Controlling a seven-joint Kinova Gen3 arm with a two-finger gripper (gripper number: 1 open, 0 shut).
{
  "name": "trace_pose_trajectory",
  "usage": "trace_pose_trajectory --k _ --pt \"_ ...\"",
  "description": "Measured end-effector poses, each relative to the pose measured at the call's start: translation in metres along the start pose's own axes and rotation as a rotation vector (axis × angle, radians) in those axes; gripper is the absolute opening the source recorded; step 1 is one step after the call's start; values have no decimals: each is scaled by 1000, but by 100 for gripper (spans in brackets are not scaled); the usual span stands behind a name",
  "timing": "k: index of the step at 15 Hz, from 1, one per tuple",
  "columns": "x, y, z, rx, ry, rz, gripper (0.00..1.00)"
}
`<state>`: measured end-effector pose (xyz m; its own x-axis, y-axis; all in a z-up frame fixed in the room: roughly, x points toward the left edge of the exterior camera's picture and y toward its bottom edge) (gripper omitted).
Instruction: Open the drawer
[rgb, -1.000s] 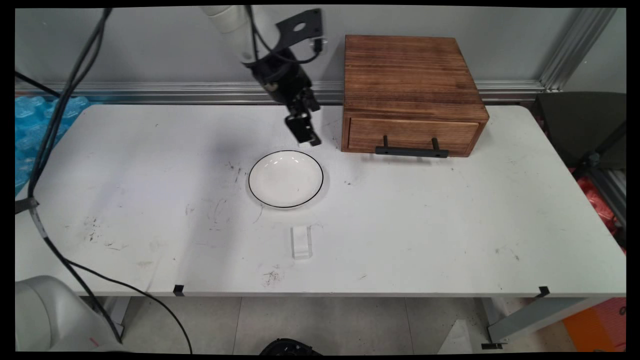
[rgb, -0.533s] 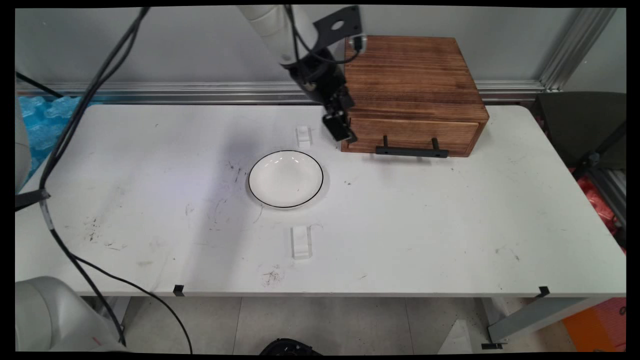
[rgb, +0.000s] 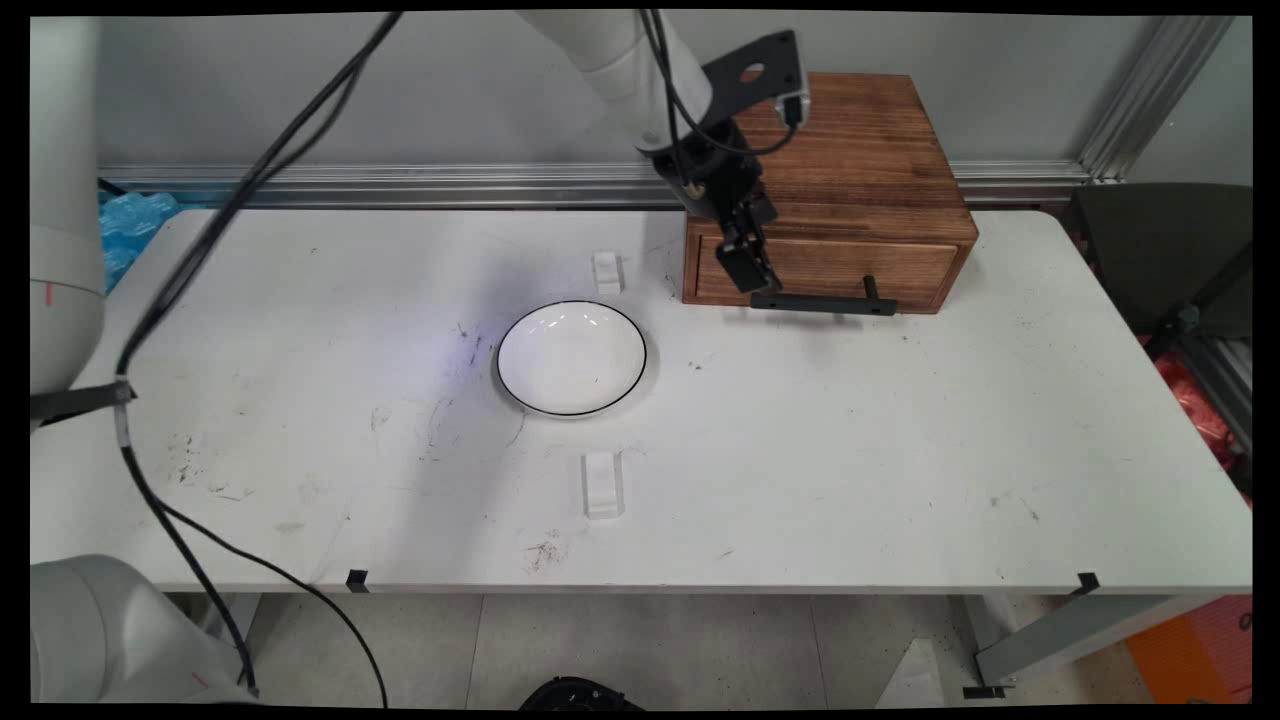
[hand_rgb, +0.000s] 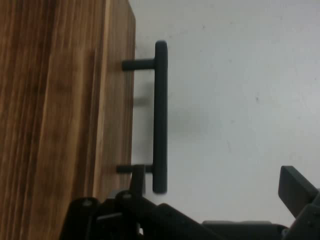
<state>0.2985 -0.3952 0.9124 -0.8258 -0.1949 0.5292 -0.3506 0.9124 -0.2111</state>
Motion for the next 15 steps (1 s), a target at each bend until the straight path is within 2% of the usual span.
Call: trace_pose_trajectory --k 8,15 --pt "15 -2 47 14 24 12 100" --pt "18 -6 85 25 19 8 100"
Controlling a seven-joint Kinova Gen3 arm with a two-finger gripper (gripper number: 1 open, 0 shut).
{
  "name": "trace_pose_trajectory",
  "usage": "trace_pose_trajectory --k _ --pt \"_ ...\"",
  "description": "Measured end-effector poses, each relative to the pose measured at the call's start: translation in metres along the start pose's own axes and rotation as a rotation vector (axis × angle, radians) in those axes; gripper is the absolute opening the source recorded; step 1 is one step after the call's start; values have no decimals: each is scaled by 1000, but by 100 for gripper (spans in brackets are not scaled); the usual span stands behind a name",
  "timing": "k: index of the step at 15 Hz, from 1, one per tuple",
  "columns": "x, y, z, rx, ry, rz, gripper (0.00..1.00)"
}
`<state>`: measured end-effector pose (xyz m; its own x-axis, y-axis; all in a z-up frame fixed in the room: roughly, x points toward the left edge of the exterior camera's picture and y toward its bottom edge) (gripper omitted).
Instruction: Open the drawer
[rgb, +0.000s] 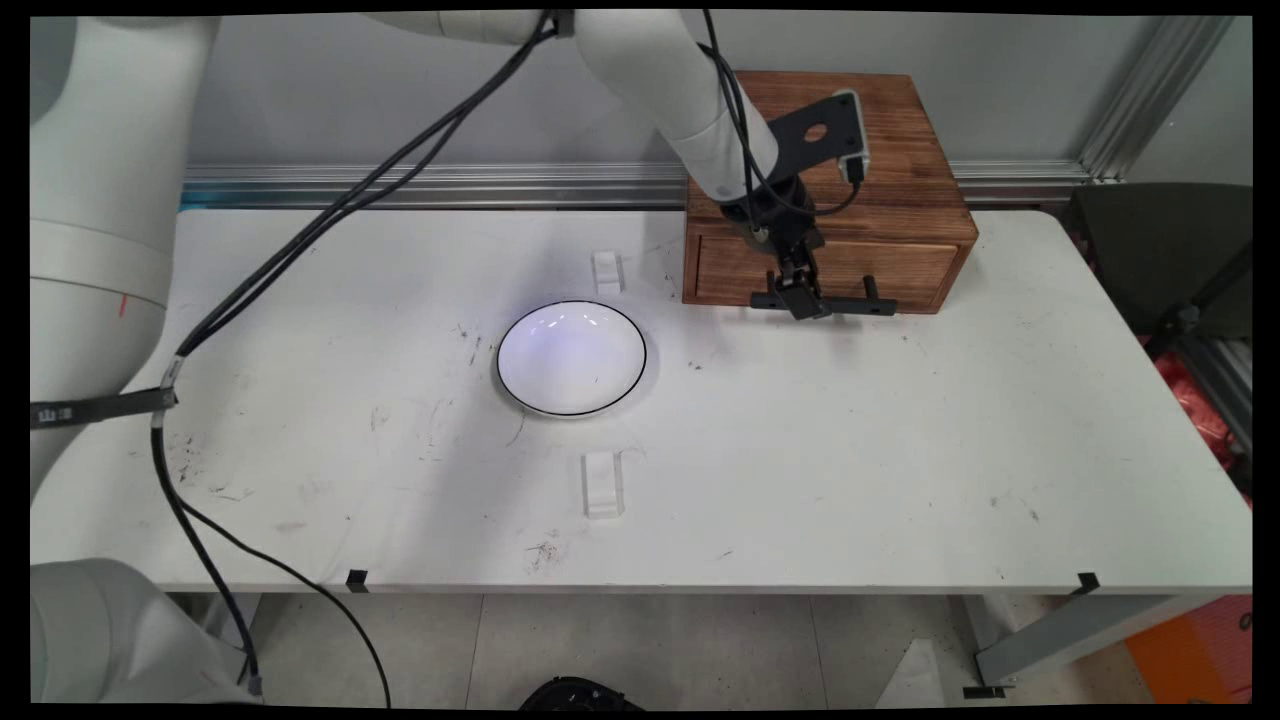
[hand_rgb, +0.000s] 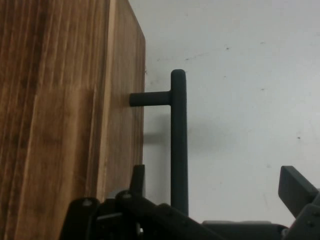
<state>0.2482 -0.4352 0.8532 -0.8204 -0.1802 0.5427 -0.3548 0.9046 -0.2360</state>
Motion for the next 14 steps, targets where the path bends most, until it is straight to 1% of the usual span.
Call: trace_pose_trajectory --k 5,14 --pt "-2 1 22 -5 -15 -8 100" --pt "-4 2 44 -7 -35 -10 100"
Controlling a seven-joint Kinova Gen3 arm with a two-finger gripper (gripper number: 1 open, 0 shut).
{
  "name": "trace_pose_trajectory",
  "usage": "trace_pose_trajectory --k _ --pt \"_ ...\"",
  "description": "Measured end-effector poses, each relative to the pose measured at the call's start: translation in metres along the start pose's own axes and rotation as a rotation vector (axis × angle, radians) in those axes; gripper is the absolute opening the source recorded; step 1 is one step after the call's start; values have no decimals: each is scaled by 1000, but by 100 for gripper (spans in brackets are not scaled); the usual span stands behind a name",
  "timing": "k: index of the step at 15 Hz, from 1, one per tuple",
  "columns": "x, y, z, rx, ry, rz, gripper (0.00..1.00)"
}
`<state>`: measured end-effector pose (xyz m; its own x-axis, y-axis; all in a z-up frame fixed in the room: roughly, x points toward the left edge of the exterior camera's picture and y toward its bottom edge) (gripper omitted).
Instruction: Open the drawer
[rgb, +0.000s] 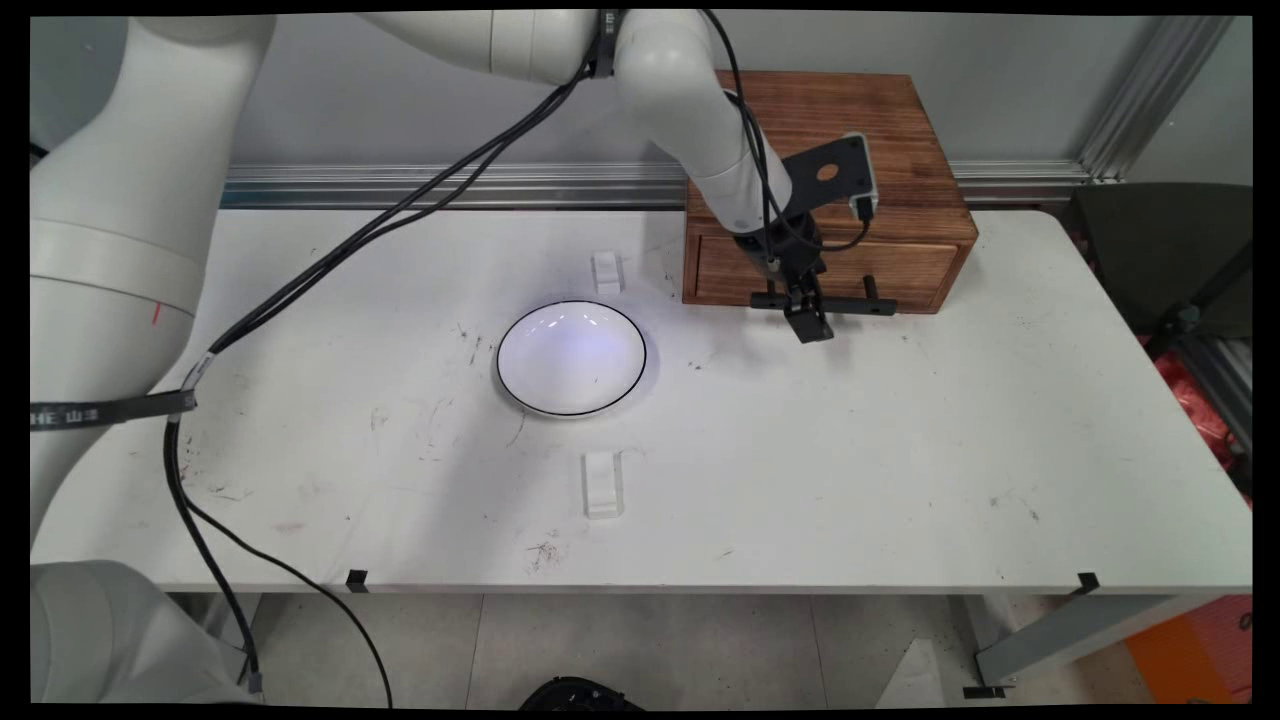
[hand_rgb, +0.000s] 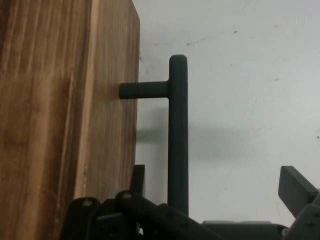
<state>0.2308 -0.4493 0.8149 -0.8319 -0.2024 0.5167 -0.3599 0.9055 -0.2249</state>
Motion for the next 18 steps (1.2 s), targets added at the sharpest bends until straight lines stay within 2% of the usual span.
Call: trace_pose_trajectory --k 18 --pt "-10 10 23 -29 -26 -21 100"
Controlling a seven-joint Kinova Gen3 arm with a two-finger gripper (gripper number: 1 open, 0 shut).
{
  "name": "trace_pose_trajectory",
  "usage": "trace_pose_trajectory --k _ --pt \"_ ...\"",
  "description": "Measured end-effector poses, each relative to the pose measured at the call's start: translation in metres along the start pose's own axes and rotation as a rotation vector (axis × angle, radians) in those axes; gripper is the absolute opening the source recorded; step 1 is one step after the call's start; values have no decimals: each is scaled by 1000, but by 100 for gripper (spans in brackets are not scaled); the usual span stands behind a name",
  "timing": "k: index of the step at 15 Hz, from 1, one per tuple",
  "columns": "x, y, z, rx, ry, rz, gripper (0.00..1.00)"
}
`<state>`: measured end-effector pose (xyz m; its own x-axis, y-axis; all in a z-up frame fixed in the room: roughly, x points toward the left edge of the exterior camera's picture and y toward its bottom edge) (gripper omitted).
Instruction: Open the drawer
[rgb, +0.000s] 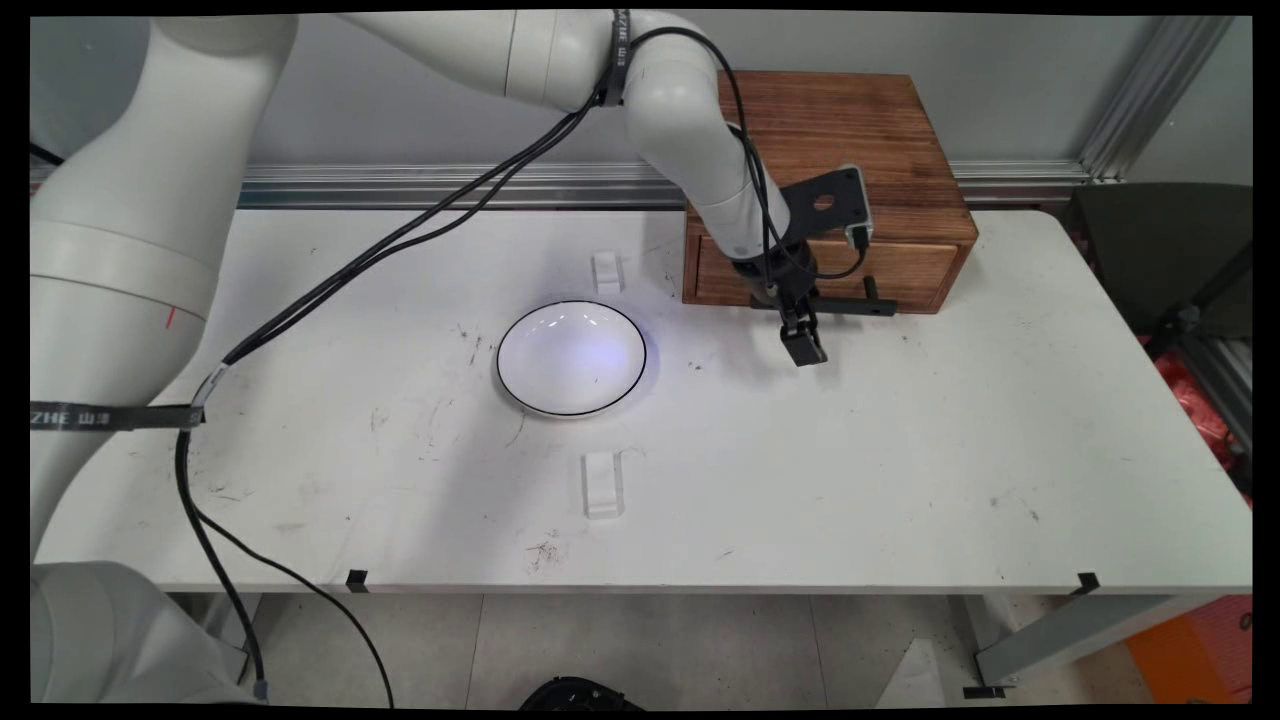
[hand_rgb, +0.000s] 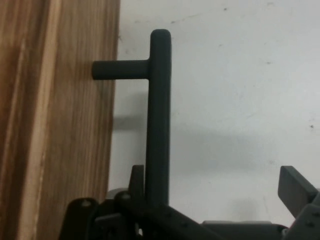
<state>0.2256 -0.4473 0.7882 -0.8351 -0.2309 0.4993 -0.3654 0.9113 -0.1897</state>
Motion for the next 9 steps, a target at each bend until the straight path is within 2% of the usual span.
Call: trace_pose_trajectory --k 9 --pt "-5 18 -3 -27 -10 -9 100"
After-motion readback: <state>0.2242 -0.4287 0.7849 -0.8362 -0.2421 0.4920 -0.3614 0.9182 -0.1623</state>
